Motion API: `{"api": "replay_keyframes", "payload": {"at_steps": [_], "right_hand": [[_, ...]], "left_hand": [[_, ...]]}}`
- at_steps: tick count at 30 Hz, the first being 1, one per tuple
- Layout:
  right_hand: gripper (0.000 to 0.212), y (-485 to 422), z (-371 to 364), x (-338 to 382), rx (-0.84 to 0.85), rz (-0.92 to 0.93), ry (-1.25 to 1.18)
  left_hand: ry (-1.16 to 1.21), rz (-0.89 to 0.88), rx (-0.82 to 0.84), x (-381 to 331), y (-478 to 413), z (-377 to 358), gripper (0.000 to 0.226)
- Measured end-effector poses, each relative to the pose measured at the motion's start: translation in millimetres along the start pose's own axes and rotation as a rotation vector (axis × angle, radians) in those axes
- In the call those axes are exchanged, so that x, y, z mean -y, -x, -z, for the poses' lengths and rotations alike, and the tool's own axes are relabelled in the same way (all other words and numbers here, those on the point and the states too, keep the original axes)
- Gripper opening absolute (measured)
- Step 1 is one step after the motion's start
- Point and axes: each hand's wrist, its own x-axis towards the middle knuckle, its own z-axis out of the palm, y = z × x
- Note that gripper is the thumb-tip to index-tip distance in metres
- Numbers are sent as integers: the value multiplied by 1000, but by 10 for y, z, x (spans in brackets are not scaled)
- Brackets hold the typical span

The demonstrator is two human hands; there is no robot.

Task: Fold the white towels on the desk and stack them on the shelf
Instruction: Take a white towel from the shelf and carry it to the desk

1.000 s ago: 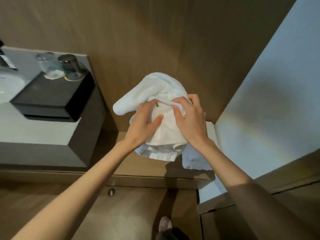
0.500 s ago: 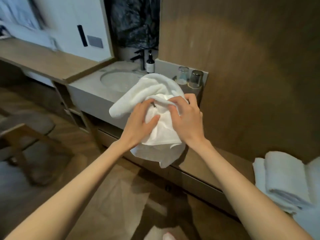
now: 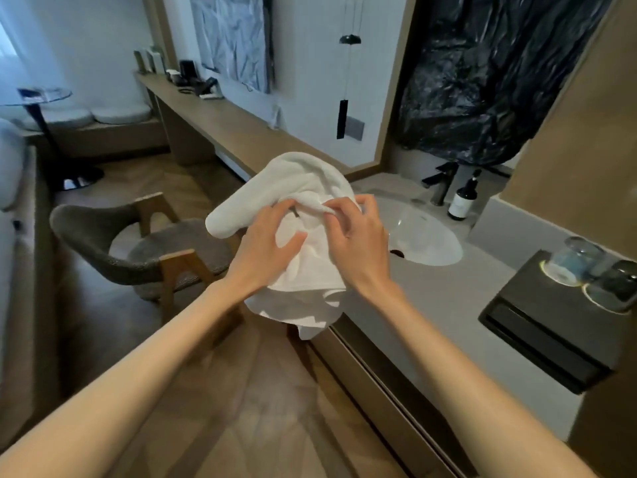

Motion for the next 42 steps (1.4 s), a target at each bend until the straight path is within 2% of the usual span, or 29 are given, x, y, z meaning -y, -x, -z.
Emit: {"api": "replay_keyframes", "payload": {"at_steps": [3,15,20,25,32,42], "right_hand": [[20,-569,-384,-22,29,30,-41],[21,-2473,-1974,-231,56,65,-34],[21,-3259,-2779,-440,0,46,14],[22,-4077,-3421,-624,-54,-64,77],[20,-4982,-3893,-1027,-139,-209,170],[20,-5789,-4189,-2072,-218,-341,318]], "left_hand": [[-76,64,-25,283,-514,84,48],[-25,9,-39,1803,-2436,202,49],[69,-82,-1,2569,-3370,128,48],[135,-170,123,3215,-4441,13,47],[193,-252,253,3750,-5644,-457,48],[329,-304,380,4090,-6766,-1600,51]]}}
